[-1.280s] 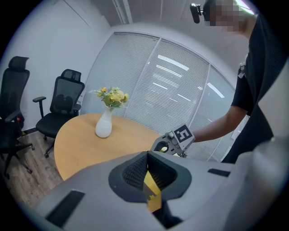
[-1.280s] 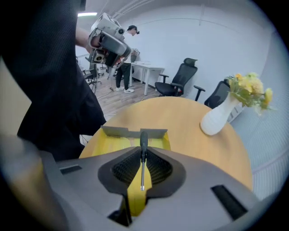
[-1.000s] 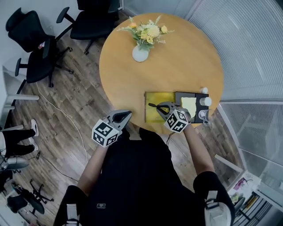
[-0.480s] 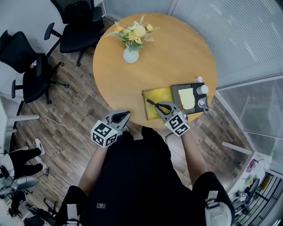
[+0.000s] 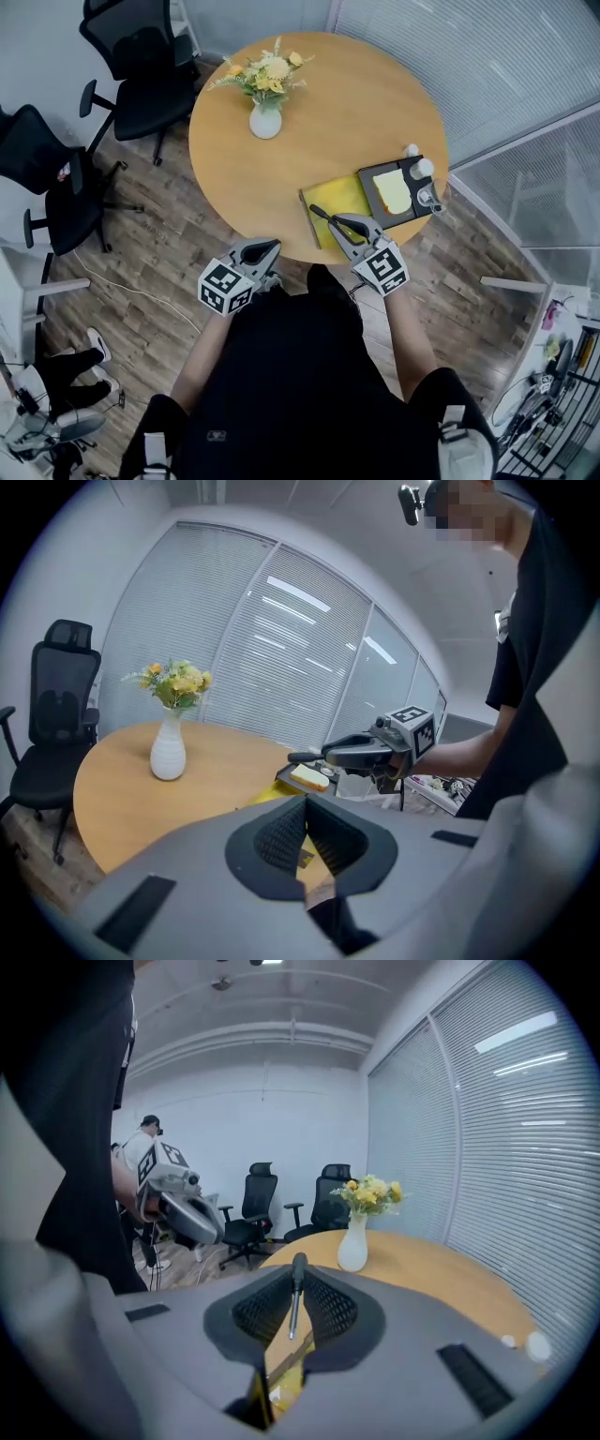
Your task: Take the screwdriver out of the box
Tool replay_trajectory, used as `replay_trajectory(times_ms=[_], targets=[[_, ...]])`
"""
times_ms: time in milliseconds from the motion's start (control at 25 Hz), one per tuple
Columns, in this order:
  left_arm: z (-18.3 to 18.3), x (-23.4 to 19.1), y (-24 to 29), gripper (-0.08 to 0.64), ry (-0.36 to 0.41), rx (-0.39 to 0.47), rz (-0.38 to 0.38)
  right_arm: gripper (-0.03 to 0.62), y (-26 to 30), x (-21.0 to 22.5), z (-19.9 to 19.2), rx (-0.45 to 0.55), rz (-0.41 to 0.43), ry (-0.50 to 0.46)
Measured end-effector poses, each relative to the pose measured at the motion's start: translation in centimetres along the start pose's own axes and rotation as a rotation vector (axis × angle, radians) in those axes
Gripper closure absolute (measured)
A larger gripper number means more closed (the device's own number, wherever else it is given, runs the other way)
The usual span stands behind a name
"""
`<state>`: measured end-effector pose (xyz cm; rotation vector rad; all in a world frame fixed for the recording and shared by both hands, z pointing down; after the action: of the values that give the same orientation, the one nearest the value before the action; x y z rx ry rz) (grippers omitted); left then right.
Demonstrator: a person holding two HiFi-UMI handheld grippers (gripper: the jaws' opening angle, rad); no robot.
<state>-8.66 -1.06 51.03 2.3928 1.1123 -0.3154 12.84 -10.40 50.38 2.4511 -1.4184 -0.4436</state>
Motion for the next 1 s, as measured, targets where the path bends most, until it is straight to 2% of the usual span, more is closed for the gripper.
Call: replay_trajectory(times_ms=[120, 280, 440, 640, 840, 1000], targets=[[-0.4, 0.4, -0.8, 0.554, 0.014, -0.002, -0.025, 0.560, -1.1, -1.0, 1.1, 0.057, -0.040, 0.059], [-1.1, 0.6, -2.2, 0.554, 0.013, 0.009, -0.046, 0.560, -2.4, -1.6, 2.2, 0.147, -0.095, 0.207], [-1.9, 0.7, -3.4, 0.554, -0.005, 0.019, -0.049, 0.560, -3.1, -2.6, 2.8, 0.174, -0.138, 0.234], [-1.9, 0.9, -4.4, 0.554, -0.005, 0.042, -0.047, 0.560, -4.3, -4.1, 2.9, 0.198, -0.149, 0.287], [-0.9, 0.5, -5.4, 0.554, -0.015, 0.096, -0.048, 0.560, -5.2, -5.1, 3.6, 0.255, -0.162, 0.387], [-0.2, 0.1, -5.1, 0.554, -0.038, 0.138, -0.072, 0.560, -6.1, -5.2, 4.0, 0.286, -0.183, 0.401]])
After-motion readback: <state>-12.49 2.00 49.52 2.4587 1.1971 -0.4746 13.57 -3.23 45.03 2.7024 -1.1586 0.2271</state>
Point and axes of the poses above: the fingertips, and each gripper's own axes: y forward along the fingers, x to its right, z out of its top, the point moved 8 cm from there along -y, backward along the fingers, and after that the axes turned 9 degrees about -z, right-handed, at the moved point
